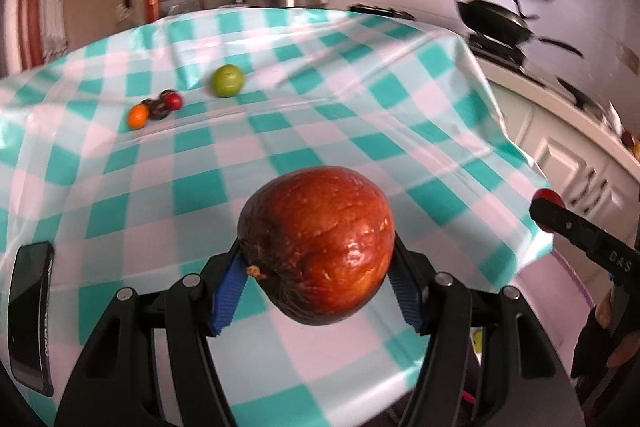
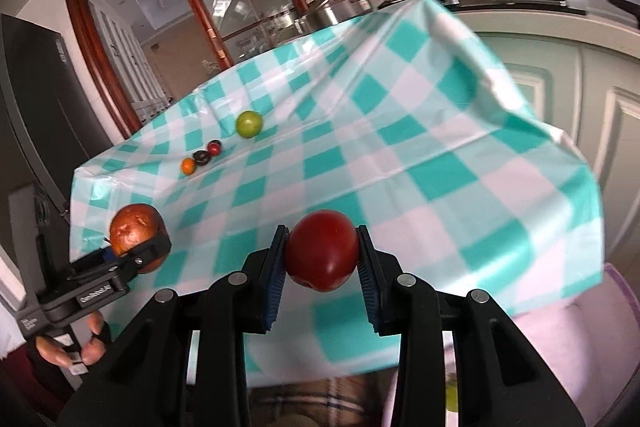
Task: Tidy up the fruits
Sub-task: 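Carry the red tomato and red apple into the white box and release both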
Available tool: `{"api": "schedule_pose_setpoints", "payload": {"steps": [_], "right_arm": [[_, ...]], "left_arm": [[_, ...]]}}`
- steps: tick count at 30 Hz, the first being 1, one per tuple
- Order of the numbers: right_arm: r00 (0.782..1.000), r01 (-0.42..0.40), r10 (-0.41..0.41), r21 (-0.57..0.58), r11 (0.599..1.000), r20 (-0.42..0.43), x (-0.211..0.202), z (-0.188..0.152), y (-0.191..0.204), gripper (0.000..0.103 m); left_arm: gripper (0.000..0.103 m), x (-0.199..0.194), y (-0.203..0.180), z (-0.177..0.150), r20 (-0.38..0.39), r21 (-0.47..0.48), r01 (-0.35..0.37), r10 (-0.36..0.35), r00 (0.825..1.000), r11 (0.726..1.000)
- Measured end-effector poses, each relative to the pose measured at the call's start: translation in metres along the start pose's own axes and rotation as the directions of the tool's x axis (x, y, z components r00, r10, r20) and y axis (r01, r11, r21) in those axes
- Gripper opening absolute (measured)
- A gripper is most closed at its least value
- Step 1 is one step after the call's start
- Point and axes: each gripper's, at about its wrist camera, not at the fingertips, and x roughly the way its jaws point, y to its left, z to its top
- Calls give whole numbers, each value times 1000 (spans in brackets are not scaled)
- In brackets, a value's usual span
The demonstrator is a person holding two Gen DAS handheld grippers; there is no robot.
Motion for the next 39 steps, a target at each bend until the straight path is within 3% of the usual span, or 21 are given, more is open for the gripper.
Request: {"api": "schedule_pose_setpoints", "payload": {"steps": [4, 9, 16, 19, 22, 24, 25, 28, 29, 31, 34, 37, 39], "right_arm": [[999, 51, -51, 31, 998, 4, -14, -11, -27, 34], [992, 129, -129, 104, 986, -2, -32, -30, -71, 34], [959, 283, -277, 140, 949, -58, -38, -56, -117, 34], [932, 356, -340, 132, 925, -125, -31, -63, -138, 34], [908, 398, -372, 118, 910, -193, -20, -66, -158, 34], [893, 415, -385, 97, 904, -235, -12, -69, -169, 34], [886, 423, -391, 89, 902, -250, -8, -71, -173, 34], [856, 451, -404, 86, 888, -322, 11, -80, -192, 34], [845, 457, -399, 94, 884, -356, 19, -84, -199, 34], [825, 467, -389, 108, 878, -410, 35, -91, -211, 34], [790, 493, -395, 103, 864, -468, 54, -100, -225, 34], [754, 521, -397, 107, 847, -524, 70, -112, -240, 34], [741, 527, -394, 107, 843, -544, 76, -119, -246, 34]], "left_arm": [[64, -1, -31, -4, -18, 84, 41, -40, 999, 996], [64, 1, -79, -13, -49, 217, 110, -102, 994, 970], [64, 13, -146, -34, -142, 386, 235, -194, 971, 892], [64, 19, -177, -46, -195, 461, 307, -243, 950, 833], [64, 33, -210, -63, -287, 538, 399, -283, 915, 742], [64, 44, -232, -80, -362, 575, 466, -302, 882, 672], [64, 53, -243, -92, -417, 587, 510, -305, 856, 628], [64, 70, -265, -121, -514, 620, 572, -273, 813, 538], [64, 77, -275, -137, -551, 646, 591, -242, 799, 484], [64, 88, -288, -160, -592, 673, 610, -190, 783, 418], [64, 102, -300, -183, -629, 692, 629, -131, 766, 355], [64, 115, -304, -202, -645, 702, 630, -78, 760, 332], [64, 120, -305, -210, -646, 713, 627, -52, 761, 314]]}}
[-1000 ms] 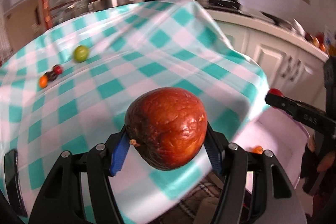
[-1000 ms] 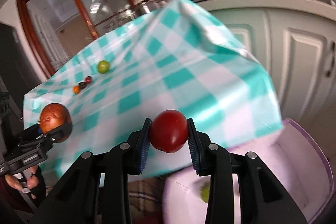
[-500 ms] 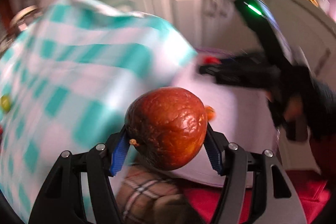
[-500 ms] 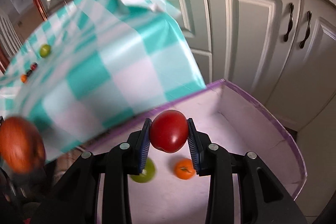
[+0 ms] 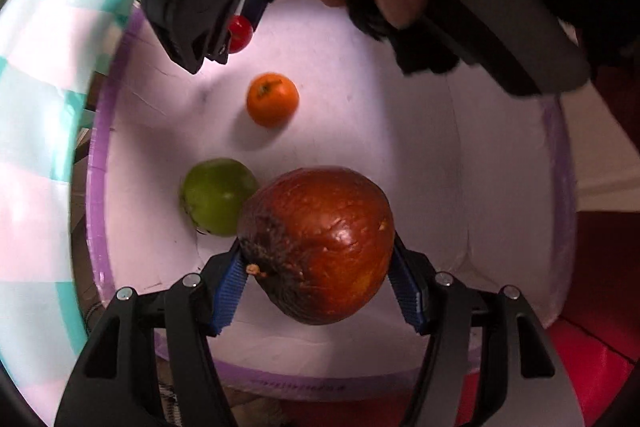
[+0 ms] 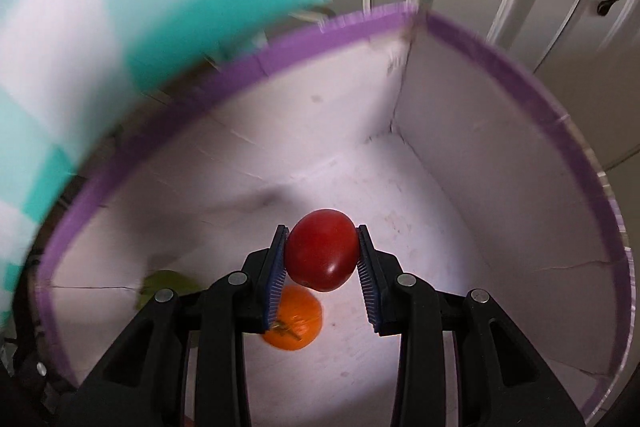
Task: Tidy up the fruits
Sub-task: 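Carry the red tomato and red apple into the white box and release both, then move both tools back over the remaining fruits on the table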
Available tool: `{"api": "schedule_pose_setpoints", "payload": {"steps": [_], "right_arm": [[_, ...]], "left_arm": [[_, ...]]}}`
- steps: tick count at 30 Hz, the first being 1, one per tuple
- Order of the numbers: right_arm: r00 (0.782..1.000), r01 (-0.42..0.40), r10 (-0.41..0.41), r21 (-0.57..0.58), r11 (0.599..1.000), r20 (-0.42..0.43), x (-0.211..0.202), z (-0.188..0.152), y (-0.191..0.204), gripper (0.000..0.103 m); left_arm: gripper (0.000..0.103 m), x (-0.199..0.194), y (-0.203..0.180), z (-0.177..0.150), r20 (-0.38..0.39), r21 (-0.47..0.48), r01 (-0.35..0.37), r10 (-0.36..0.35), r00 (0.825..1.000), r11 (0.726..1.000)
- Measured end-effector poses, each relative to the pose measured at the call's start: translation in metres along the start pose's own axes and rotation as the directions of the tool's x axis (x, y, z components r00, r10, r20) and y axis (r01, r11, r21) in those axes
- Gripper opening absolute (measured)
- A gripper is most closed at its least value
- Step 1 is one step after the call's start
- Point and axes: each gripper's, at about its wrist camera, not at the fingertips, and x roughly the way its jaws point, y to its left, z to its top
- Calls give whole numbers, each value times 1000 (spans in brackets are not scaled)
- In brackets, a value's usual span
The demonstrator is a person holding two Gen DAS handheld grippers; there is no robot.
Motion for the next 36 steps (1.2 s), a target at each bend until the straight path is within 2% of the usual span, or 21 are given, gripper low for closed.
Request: {"api": "schedule_pose_setpoints", "payload": {"steps": [7, 11, 12, 14, 16, 18, 19, 22, 25, 27, 28, 29, 30, 31, 32, 34, 36], "right_arm": [[1000, 10, -9, 11, 1000, -28, 14, -5, -1, 35], [999, 17, -15, 34, 999, -46, 18, -10, -6, 37], [999, 21, -19, 50, 999, -46, 17, -11, -8, 39], [999, 19, -17, 80, 997, -37, 13, -13, -13, 65], [1000, 8, -5, 104, 995, -21, 6, -14, -18, 73], [1000, 0, 1, 126, 992, -10, -6, -15, -22, 74], [1000, 1, 0, 134, 991, -5, -12, -15, -23, 75], [1000, 2, -5, 135, 991, 22, -39, -17, -24, 75], [996, 24, -33, 108, 994, 87, -81, -19, -19, 76], [988, 28, -39, 74, 997, 147, -109, -13, -4, 76], [982, 28, -37, 52, 998, 183, -125, -12, 4, 76], [972, 19, -24, 23, 1000, 234, -144, -9, 16, 77], [961, 2, -2, -1, 1000, 278, -160, -7, 28, 78], [950, -14, 20, -21, 1000, 311, -168, -5, 48, 80], [930, -44, 64, -62, 997, 361, -189, -6, 68, 84], [893, -81, 139, -151, 985, 428, -207, -3, 108, 87], [870, -97, 191, -222, 970, 454, -217, 1, 143, 87]], "left_arm": [[64, 17, -1, -1, -46, -3, -23, 23, 999, 1000], [65, 25, 1, 1, -58, -17, -9, 9, 998, 1000], [65, 28, 1, 0, -59, -21, -7, 6, 998, 1000], [65, 31, 5, 2, -65, -33, -1, -2, 998, 999], [66, 31, 8, 2, -62, -42, 1, -4, 998, 999], [67, 22, 10, 0, -11, -40, -11, 11, 1000, 999], [72, 18, 10, 0, 11, -32, -24, 24, 1000, 999], [74, -1, 1, -6, 102, 27, -104, 101, 990, 994], [74, -33, -1, -16, 250, 17, -205, 194, 949, 979], [75, -66, 13, -29, 371, -76, -219, 231, 899, 973], [81, -88, 27, -40, 438, -160, -218, 267, 858, 963], [85, -102, 32, -43, 470, -217, -221, 300, 830, 951], [94, -119, 46, -54, 503, -293, -224, 349, 791, 929], [101, -143, 70, -66, 526, -394, -219, 415, 743, 893], [101, -160, 85, -81, 530, -465, -206, 457, 714, 861], [101, -191, 110, -114, 522, -595, -148, 520, 676, 790], [101, -217, 151, -158, 472, -744, -67, 593, 652, 665]]}}
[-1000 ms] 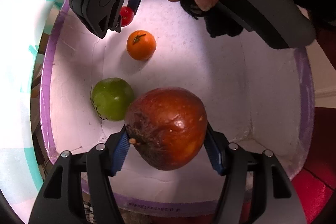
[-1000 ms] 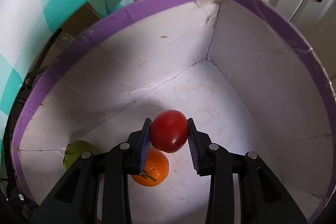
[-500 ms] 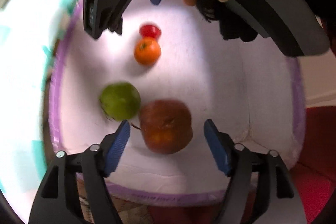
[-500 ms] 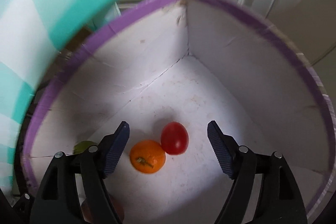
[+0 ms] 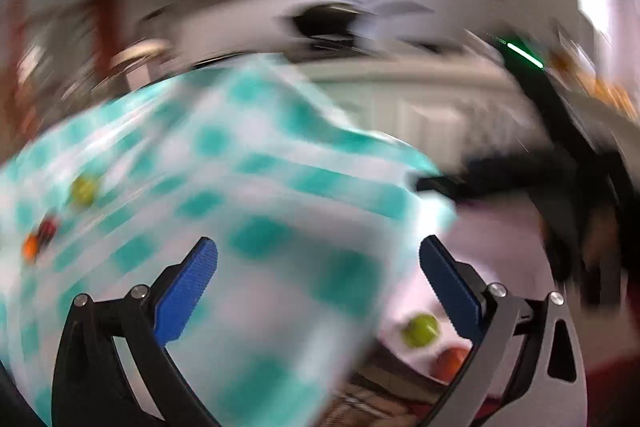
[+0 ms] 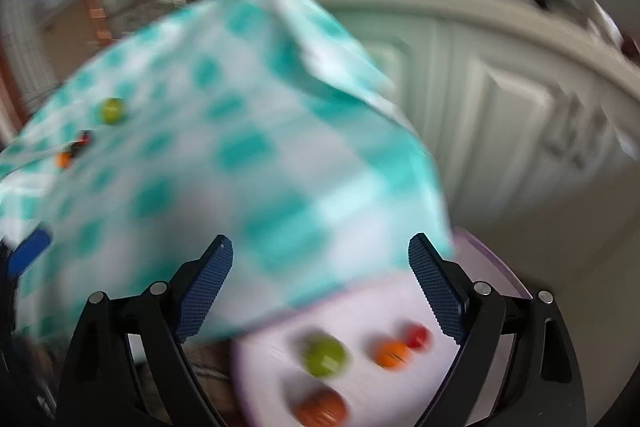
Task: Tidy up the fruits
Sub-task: 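Move both tools back over the remaining fruits on the table, then grasp the small green tomato with the right tool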
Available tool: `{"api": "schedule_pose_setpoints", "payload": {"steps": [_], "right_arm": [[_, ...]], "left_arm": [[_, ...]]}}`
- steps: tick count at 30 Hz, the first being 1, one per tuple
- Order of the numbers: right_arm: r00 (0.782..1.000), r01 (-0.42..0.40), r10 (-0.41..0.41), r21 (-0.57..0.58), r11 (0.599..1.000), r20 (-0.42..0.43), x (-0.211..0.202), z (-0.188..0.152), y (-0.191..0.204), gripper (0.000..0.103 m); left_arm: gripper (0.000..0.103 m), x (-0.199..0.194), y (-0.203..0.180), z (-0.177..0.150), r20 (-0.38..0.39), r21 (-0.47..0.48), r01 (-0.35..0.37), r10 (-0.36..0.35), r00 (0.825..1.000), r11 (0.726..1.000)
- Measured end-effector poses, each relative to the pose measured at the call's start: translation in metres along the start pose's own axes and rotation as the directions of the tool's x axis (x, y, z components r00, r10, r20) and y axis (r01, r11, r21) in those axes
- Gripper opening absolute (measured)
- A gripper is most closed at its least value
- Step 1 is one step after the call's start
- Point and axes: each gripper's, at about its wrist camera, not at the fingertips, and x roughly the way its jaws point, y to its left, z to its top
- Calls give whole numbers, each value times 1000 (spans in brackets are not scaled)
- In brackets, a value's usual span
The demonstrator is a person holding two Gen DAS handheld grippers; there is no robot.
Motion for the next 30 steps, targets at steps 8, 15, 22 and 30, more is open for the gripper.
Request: {"api": "schedule_pose_setpoints", "payload": {"steps": [8, 15, 22, 30], "right_arm": [[976, -216, 209, -155, 964, -60, 66, 16, 142, 87], [955, -273, 251, -143, 951, -156, 150, 62, 227, 87], [947, -290, 261, -148, 946, -188, 219, 107, 282, 87], [943, -302, 264, -192, 934, -202, 291, 154, 360, 87]], "left_arm": [[101, -8, 206, 18, -150, -432, -419, 394, 907, 799], [101, 13, 338, 18, -276, -587, -598, 560, 781, 546], [101, 7, 399, -22, -344, -722, -600, 575, 742, 343], [101, 2, 413, -47, -355, -789, -555, 542, 762, 264]]}}
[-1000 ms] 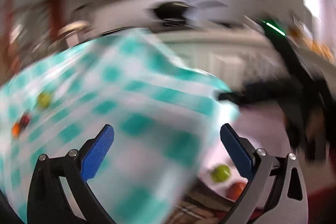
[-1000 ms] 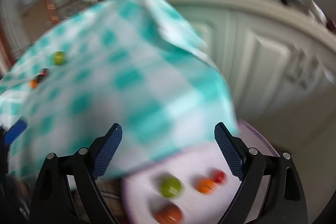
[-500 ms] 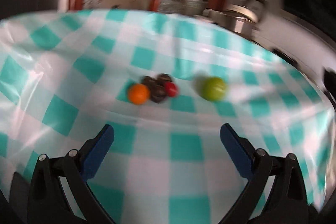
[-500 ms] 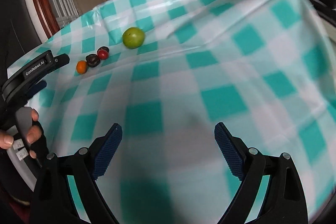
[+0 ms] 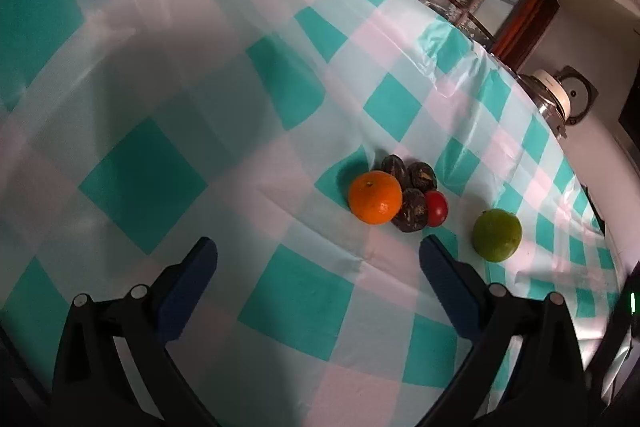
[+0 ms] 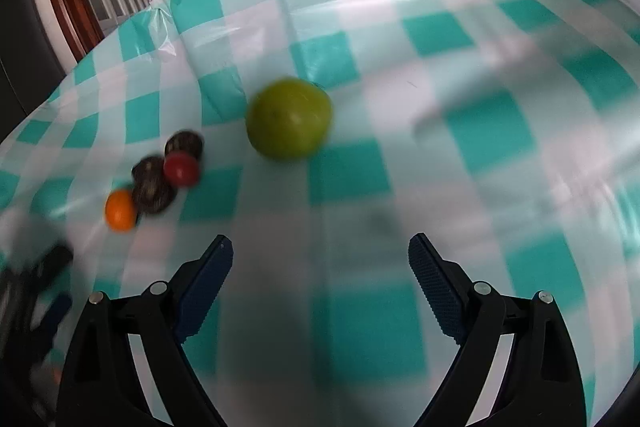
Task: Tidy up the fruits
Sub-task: 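Grasp the small green tomato with the right tool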
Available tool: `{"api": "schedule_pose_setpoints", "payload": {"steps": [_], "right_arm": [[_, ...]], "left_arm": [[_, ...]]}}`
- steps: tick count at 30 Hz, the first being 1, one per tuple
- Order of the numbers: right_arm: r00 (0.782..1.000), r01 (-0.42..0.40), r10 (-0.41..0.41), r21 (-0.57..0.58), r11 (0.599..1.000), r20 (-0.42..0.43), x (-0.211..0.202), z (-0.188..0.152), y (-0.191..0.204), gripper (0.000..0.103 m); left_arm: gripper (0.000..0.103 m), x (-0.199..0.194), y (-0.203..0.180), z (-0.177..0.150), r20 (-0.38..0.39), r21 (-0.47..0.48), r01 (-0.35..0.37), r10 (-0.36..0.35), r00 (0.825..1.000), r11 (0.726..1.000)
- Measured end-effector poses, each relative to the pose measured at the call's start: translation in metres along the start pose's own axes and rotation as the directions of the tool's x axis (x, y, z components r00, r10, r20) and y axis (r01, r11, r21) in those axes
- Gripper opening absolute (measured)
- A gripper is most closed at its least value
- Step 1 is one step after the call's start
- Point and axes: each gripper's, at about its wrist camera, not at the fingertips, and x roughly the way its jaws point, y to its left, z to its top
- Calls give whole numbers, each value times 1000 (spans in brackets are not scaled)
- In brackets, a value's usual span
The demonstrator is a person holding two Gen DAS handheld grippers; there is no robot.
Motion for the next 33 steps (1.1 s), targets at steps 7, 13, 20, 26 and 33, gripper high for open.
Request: {"api": "schedule_pose_setpoints", "payload": {"steps": [7, 13, 20, 26, 33], "right_arm": [[999, 32, -31, 22, 999, -15, 51, 49, 14, 87], [998, 49, -49, 3, 999, -38, 63, 56, 20, 67], [997, -74, 71, 186, 980, 26, 24, 21, -17, 65], [990, -142, 131, 276, 951, 60, -10, -13, -34, 65], [985, -172, 159, 291, 941, 70, -11, -18, -36, 65]], "left_arm": [[101, 1, -10, -4, 7, 60, 2, -3, 1000, 998], [101, 2, -21, -8, 4, 117, 2, -2, 1000, 993], [101, 16, -52, -6, -18, 294, 23, -18, 1000, 955], [93, 35, -100, -1, 1, 606, -19, 22, 1000, 795], [77, 55, -121, -8, -70, 786, 50, 8, 998, 617]]}}
